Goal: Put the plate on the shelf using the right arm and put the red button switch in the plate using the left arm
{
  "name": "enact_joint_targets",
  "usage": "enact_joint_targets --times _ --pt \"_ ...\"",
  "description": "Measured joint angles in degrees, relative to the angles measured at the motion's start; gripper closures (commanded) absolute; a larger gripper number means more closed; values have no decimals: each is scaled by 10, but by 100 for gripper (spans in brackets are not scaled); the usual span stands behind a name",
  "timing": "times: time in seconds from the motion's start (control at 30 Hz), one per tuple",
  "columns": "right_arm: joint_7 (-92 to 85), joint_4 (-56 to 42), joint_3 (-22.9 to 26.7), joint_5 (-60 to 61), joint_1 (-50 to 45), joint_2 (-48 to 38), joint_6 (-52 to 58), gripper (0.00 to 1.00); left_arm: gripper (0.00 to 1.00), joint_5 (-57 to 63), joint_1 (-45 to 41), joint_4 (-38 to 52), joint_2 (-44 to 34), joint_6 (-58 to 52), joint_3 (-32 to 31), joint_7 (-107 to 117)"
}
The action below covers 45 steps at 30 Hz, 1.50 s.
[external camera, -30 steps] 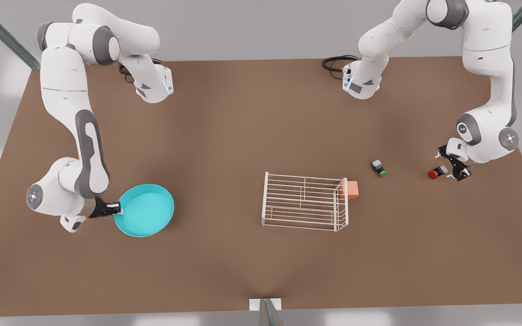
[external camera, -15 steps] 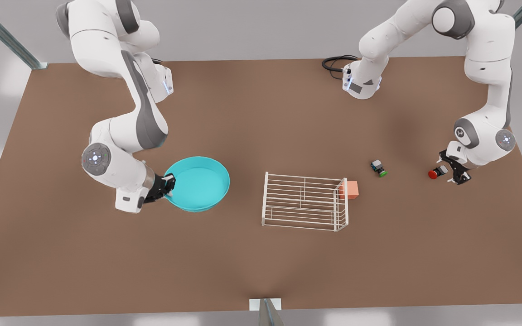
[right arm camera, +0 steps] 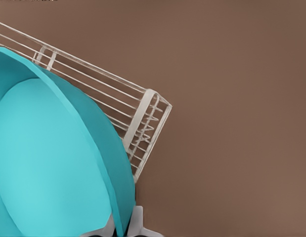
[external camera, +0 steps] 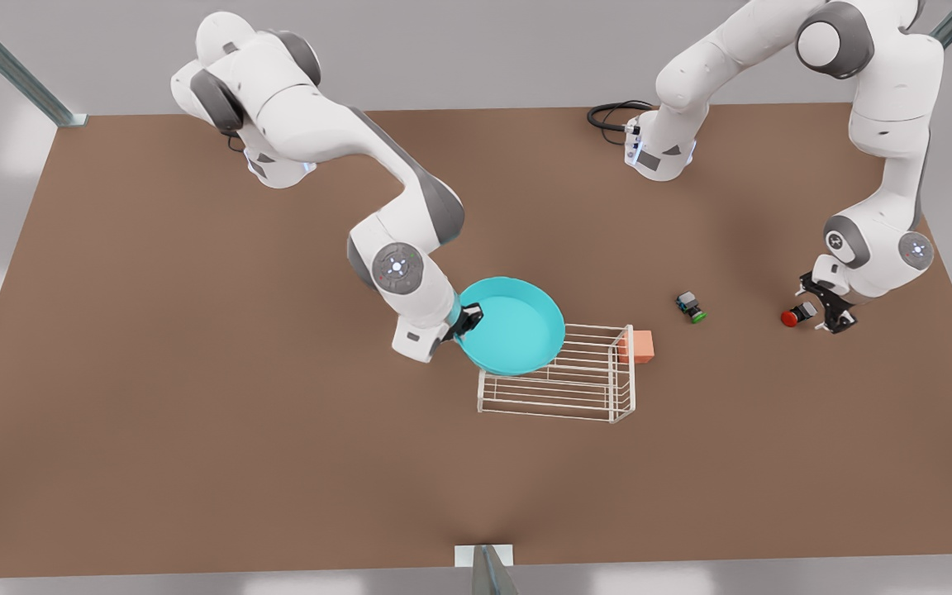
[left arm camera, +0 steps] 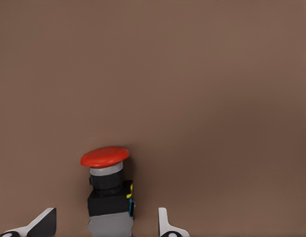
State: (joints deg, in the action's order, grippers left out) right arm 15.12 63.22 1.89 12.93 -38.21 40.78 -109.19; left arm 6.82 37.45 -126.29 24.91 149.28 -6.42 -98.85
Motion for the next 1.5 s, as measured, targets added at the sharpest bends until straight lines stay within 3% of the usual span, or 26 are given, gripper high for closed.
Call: enact_joint_targets --times 0.33,0.37,0.43,0.47,0.5,0.57,0.6,0.83,0.93,1.03,1.2,1.37,1.5 --pt "184 -9 10 -1 -52 78 -141 78 5 -5 3 -9 7 6 -1 -9" --pt "199 -9 12 -1 -63 83 -154 78 9 -5 3 -10 10 8 -1 -10" --pt "229 -9 16 -2 -77 93 -175 76 28 -5 3 -11 12 11 0 -11" --pt "244 -9 17 -3 -79 95 -182 28 39 -5 3 -11 12 12 0 -11" --pt "258 -9 18 -6 -80 96 -188 0 40 -6 3 -11 12 13 0 -12" --pt "287 -9 19 -11 -81 95 -196 0 54 -6 3 -11 12 14 0 -13" --pt "301 -9 20 -14 -81 92 -199 0 56 -6 3 -11 12 15 0 -14" --pt "369 6 14 -9 -46 -22 -179 0 57 -7 4 -10 -8 6 -4 -18" --pt "346 22 -15 -5 85 -155 -54 0 57 -14 4 -6 -27 -12 -22 -18" --pt "267 119 -17 -51 240 -268 69 0 57 -33 3 8 -57 -41 -59 -16" --pt "149 151 -9 -102 311 -257 179 0 57 -76 -1 100 -118 -154 -153 6" --pt "60 102 -2 -123 326 -256 271 0 57 -85 -4 215 -123 -291 -258 59" --pt "12 94 -10 -127 324 -255 310 0 57 -86 -55 270 -113 -365 -288 123"
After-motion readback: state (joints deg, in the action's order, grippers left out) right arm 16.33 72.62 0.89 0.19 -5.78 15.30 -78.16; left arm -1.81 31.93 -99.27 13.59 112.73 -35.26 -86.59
